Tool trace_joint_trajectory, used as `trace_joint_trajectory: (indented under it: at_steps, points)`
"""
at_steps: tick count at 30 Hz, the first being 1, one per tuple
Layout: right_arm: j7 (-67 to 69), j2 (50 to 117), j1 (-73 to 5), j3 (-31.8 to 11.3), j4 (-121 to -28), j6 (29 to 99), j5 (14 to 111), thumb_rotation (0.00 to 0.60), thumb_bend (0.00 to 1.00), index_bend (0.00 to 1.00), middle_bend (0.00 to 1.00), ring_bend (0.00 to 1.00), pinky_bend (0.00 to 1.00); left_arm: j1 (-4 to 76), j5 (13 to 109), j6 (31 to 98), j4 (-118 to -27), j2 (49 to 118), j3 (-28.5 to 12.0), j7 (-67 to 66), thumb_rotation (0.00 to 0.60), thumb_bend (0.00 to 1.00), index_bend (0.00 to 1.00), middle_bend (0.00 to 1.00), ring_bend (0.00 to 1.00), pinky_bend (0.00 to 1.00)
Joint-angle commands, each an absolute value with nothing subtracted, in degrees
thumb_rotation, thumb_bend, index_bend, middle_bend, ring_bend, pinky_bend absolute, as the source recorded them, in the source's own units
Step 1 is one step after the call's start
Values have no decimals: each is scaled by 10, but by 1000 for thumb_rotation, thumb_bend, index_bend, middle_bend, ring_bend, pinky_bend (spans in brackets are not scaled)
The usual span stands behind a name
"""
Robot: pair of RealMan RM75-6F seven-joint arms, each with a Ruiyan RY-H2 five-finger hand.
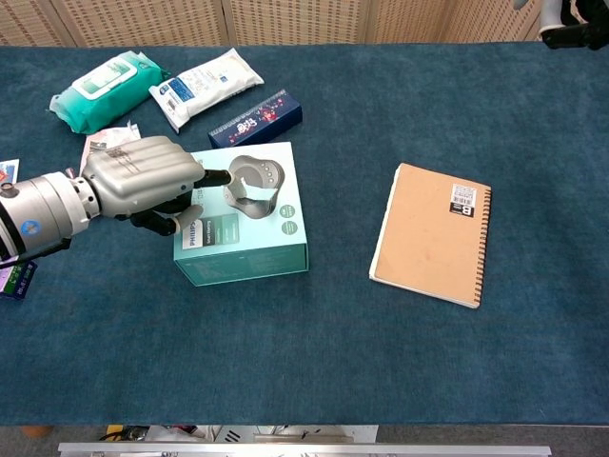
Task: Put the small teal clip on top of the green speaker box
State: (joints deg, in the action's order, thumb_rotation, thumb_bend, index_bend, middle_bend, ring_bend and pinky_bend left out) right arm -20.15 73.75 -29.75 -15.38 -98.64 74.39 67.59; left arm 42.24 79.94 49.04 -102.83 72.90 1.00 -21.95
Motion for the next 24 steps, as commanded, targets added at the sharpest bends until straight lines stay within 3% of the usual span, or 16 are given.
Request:
trace_joint_trajectory:
  at_steps: [1,24]
  points:
    - [-203,738,-297,-153,-986,744,677,600,663,469,893,930,1000,423,798,490,-1028,731,10,-222,600,623,213,992,1000,920]
    - [-204,737,-294,-154,-988,747,677,600,663,470,893,929,1000,422,785,493,-1021,729,8,-220,600,623,213,991,1000,920]
